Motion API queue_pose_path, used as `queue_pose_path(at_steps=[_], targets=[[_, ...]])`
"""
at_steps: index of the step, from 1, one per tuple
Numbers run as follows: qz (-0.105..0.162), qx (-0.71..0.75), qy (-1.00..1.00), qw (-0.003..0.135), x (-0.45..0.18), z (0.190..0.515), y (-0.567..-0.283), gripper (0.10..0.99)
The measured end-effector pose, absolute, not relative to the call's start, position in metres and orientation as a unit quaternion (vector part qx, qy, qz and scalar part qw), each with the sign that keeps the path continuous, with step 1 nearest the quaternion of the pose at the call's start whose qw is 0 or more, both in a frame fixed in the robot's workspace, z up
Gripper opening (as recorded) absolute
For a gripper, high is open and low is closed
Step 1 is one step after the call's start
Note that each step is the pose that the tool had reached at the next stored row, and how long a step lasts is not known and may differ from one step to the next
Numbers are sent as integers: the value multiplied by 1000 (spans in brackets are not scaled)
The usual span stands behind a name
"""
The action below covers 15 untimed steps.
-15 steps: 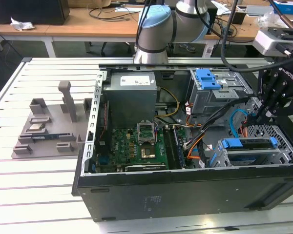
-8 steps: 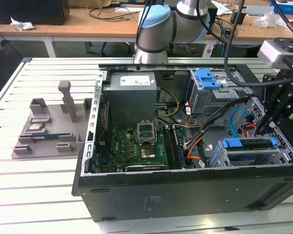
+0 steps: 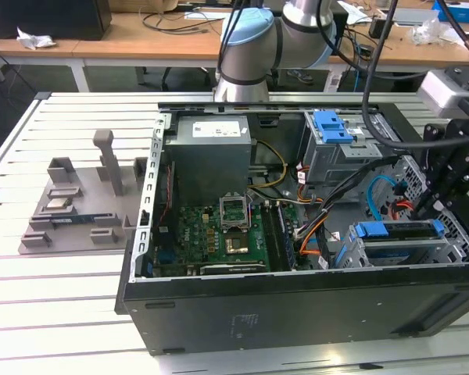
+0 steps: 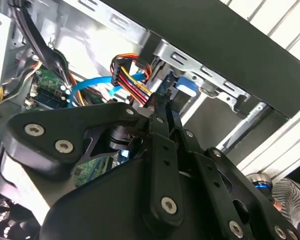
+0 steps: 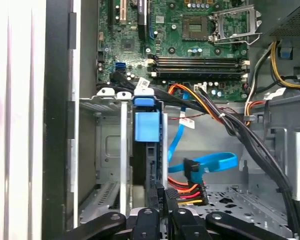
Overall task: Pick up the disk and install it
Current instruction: 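Insert the first disk wire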
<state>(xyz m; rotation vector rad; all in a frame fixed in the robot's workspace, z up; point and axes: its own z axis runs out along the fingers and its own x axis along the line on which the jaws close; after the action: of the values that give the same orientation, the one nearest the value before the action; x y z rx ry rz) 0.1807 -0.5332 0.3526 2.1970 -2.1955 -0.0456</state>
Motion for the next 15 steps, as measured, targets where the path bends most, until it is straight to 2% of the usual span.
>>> queue_pose_path(at_steps=[15], targets=[[-15,705,-708,17,180,344,-533,165]])
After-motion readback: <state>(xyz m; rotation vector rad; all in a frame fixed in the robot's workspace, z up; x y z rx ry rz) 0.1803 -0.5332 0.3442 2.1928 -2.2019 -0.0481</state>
